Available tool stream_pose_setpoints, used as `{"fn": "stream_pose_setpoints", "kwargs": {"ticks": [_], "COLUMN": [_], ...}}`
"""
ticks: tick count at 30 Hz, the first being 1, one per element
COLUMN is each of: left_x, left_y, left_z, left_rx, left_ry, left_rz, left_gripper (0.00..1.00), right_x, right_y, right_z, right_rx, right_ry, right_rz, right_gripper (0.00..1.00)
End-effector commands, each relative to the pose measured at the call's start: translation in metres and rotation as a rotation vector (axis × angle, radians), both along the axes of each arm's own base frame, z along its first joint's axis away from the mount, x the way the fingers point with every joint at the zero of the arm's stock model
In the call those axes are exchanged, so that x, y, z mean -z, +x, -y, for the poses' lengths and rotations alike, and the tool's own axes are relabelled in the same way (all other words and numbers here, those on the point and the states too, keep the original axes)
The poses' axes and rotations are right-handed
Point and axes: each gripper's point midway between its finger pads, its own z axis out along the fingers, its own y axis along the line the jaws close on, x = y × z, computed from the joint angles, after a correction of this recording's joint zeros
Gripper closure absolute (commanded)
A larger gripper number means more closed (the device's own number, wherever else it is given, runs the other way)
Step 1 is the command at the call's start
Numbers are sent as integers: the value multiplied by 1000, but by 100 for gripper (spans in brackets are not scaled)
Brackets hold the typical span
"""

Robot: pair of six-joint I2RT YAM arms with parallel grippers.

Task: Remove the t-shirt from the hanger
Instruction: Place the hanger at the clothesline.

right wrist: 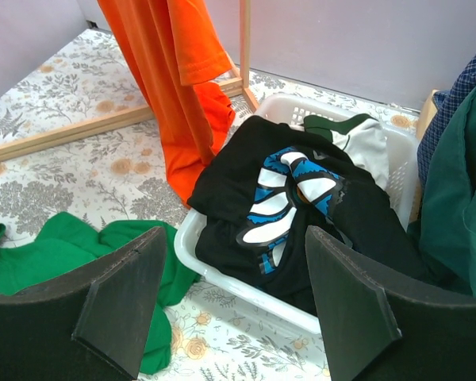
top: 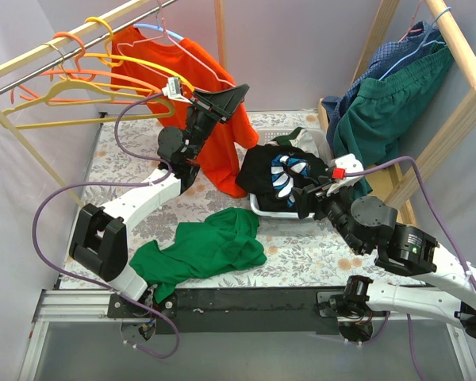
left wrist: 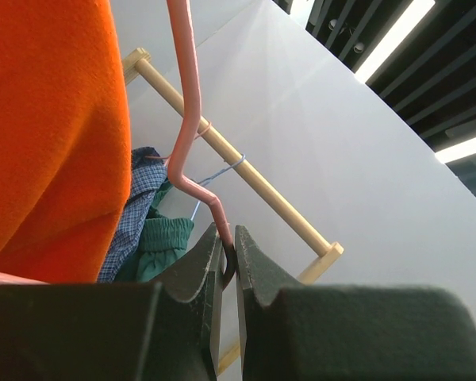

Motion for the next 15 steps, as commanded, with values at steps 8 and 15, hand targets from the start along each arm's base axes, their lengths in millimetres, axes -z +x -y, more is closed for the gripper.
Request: {"fn": "stream_pose_setpoints", "kwargs": {"ticks": [8, 15], "left_x": [-15, -5], "left_y": [-7, -2], "left_z": [-39, -52], "left_rx": [15, 53], "left_ry": [-152, -223], "left_rz": [31, 21], "left_gripper": [100, 100], "right_x": [-10, -7], "right_y": [4, 4], "right_z": [1, 1], "right_rx": [24, 26], "right_ry": [38, 29], "right_rz": [17, 11], "right_gripper": [21, 21]}}
